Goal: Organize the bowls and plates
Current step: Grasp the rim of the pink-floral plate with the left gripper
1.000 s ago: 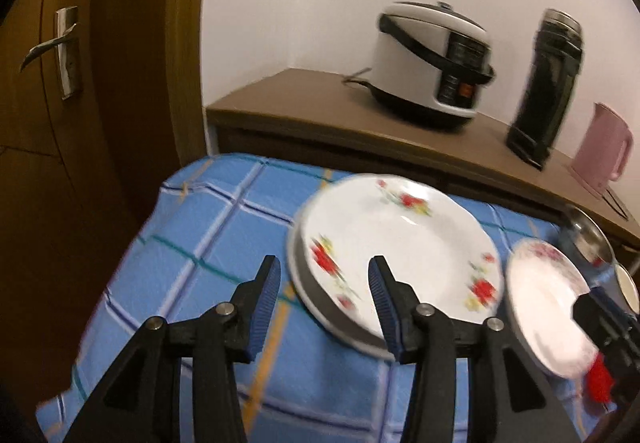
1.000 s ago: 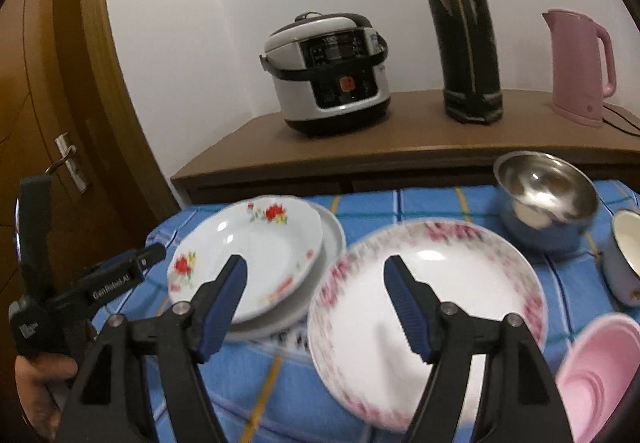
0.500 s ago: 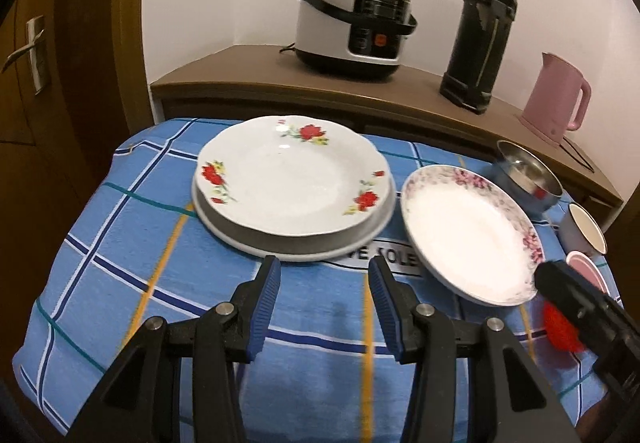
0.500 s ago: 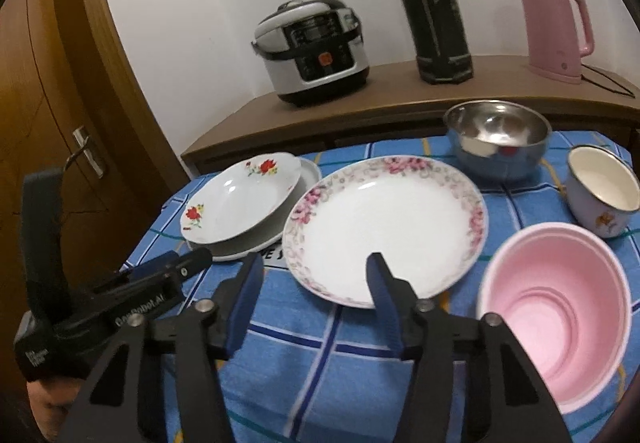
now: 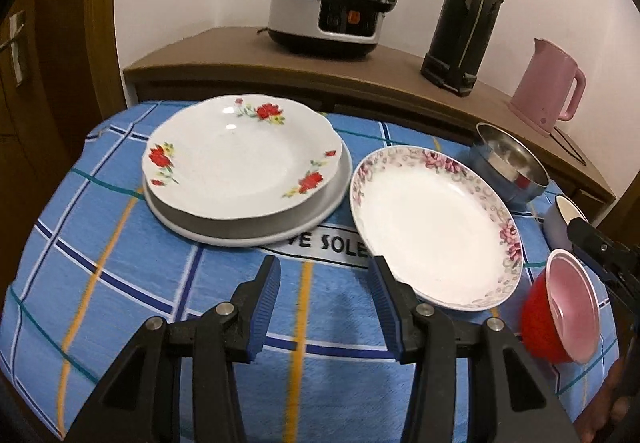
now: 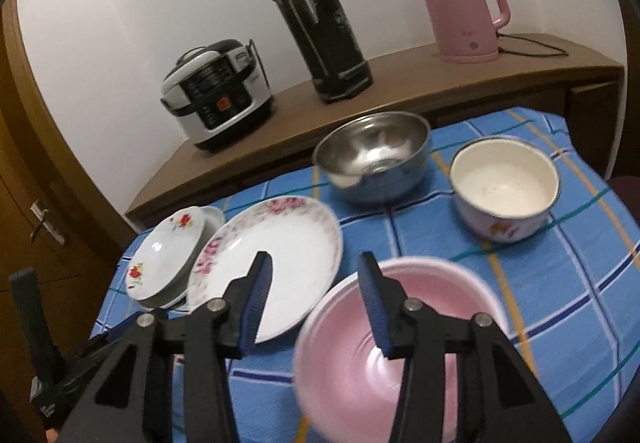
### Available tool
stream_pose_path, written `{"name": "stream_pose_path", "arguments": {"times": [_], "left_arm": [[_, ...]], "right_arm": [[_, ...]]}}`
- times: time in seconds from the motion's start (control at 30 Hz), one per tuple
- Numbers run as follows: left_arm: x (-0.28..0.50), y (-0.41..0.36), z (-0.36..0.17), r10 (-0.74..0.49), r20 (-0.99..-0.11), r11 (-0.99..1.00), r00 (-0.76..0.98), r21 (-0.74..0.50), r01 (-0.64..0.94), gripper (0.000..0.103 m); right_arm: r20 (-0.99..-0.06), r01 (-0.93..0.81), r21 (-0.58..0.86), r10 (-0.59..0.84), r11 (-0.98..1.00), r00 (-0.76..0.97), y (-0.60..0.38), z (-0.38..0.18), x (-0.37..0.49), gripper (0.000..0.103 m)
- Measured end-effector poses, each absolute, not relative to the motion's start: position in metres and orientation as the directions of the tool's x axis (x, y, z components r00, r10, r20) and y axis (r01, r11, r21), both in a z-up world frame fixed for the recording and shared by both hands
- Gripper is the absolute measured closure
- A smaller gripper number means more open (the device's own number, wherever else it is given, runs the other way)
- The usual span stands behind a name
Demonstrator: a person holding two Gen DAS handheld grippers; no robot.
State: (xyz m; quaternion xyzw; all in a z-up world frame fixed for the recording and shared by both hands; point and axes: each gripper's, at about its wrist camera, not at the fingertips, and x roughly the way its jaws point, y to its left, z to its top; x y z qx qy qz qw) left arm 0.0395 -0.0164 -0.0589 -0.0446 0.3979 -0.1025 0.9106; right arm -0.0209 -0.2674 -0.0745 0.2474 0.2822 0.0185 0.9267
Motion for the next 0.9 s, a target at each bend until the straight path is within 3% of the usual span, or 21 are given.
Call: {"name": "stream_pose_path", "arguments": {"times": [0.2,0.43,0.67,0.9], "left_arm": [[0.047,-0.027,-0.06,-0.193,-0.733,0.981,0.652,-0.169,0.1,0.054],[0.059,-0.031,-0.065,-0.193,-0.746,0.972,0.638,-0.235,0.019,0.054],[0.066,-0.032,-0.073,-0.185,-0.757,0.967,0.627,-0.254,-0.021,0.054],[0.078,-0.035,-0.083,-0.183,-0.77,0.964,0.611,-0.263,-0.043,0.054]], "right_arm": [[-0.579,0.096,0.431,0.193,0.897,0.792,-0.277,-0.074,0.003,0.058],[-0.634,0.083,0.5,0.299,0.862,0.714,-0.287,-0.083,0.04,0.058],[-0.703,0.05,0.484,0.354,0.874,0.617,-0.281,-0.096,0.072,0.072],[-0.758,0.028,0.49,0.41,0.871,0.507,-0.28,-0.114,0.097,0.074]]}}
